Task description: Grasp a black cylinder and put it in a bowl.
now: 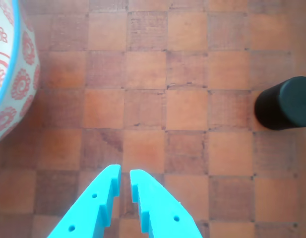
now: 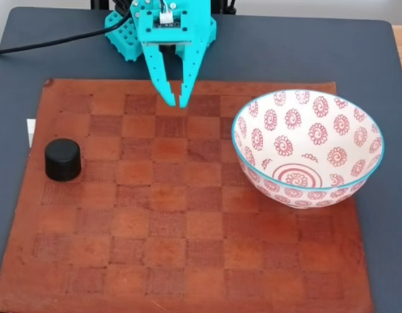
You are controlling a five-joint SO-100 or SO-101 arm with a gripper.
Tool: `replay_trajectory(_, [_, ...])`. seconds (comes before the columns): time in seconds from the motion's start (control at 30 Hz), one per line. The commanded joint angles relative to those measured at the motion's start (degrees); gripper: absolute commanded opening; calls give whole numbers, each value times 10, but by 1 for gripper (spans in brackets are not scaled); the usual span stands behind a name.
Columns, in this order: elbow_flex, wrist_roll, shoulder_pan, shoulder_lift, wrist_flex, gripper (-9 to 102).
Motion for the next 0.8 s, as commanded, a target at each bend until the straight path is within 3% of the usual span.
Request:
replay_trajectory(0.0, [-29,-3,4,-4,4,0])
replay_trajectory(0.3, [-47,2,6,-20,4,0])
replay_trajectory(0.77, [-234,-46,33,-300,-5,1])
